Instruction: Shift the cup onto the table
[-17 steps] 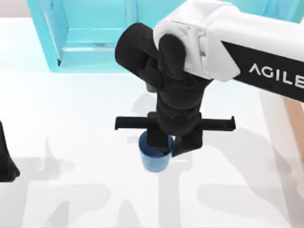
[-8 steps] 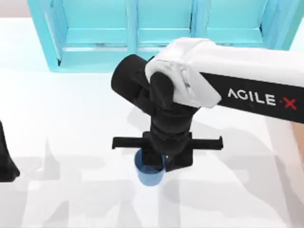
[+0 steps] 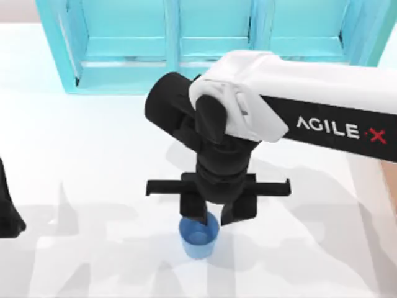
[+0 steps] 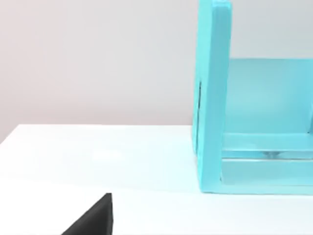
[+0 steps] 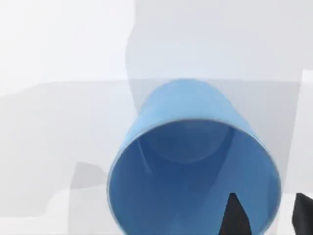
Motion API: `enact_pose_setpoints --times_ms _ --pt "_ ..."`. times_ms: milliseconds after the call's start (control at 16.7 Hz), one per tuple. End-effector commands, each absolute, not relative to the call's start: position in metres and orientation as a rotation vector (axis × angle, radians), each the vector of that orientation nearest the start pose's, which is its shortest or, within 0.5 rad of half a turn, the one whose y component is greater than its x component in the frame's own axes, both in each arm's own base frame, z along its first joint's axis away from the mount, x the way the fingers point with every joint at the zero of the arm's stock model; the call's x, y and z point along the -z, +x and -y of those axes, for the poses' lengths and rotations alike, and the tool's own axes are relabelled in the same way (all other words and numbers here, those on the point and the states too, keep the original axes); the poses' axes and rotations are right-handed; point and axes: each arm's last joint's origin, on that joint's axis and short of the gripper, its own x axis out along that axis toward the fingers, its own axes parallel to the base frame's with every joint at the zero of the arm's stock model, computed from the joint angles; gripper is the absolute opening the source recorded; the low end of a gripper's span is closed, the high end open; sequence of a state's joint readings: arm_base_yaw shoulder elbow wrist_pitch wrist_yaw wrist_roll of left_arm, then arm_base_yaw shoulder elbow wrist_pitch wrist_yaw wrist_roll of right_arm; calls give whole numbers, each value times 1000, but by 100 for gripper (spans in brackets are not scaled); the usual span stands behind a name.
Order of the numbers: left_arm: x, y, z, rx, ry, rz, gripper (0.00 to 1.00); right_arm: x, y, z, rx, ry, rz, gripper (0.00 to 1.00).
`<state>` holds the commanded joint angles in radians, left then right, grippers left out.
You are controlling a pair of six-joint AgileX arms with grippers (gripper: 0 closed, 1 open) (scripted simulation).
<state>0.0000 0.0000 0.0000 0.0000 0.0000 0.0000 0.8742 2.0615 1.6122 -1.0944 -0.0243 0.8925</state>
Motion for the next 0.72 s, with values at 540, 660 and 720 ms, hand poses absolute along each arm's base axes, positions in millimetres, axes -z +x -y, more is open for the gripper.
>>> enact_pose_setpoints --times_ms 540,660,720 --pt "-160 106 1 0 0 0 100 -181 253 -310 -22 37 -1574 100" --pt "-160 106 1 0 0 0 100 -181 253 -310 -22 37 -1574 100" --pt "-160 106 1 0 0 0 100 -181 253 -310 -22 37 -1574 100"
